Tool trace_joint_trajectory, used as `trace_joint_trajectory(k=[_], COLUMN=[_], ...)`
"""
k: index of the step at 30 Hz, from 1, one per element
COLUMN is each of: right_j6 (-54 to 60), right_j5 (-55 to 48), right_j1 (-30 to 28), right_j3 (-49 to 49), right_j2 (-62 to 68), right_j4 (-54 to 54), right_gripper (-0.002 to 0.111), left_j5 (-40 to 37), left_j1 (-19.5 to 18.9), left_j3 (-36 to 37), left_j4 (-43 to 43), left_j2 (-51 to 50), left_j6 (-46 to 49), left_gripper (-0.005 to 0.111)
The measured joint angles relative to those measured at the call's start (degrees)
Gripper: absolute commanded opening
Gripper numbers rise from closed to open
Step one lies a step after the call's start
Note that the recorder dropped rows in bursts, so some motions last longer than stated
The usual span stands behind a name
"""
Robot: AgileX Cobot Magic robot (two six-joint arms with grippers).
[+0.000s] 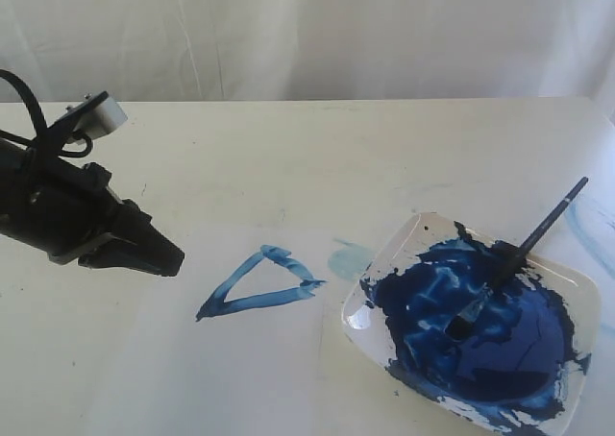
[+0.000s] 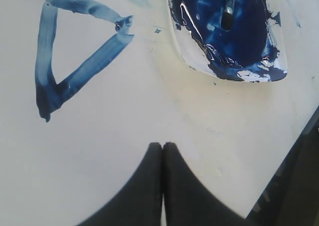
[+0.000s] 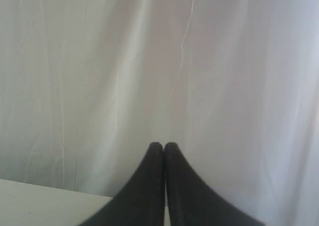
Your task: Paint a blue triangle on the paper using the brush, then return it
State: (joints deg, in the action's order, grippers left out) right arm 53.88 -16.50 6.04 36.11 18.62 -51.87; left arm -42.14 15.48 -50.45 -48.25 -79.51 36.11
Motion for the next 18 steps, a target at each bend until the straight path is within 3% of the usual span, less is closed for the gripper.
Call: trace_joint_trajectory(k=[13,18], right_j6=[0.00,-7.87], right_j5=[5.39,13.50], right_j1=[0.00,0.00], right_j3=[-9.22,-14.78], right_j2=[-7.20,-11.43], right_j4=[-0.03,-1.43], right_gripper=[0.000,0.000], left_j5=[0.00,0.00], left_j1=[0.00,0.00], left_j3=[0.00,0.00], left_j4=[0.00,0.00], left_j2=[0.00,0.00], left_j6=[0.00,0.00], left_gripper=[0.000,0.000])
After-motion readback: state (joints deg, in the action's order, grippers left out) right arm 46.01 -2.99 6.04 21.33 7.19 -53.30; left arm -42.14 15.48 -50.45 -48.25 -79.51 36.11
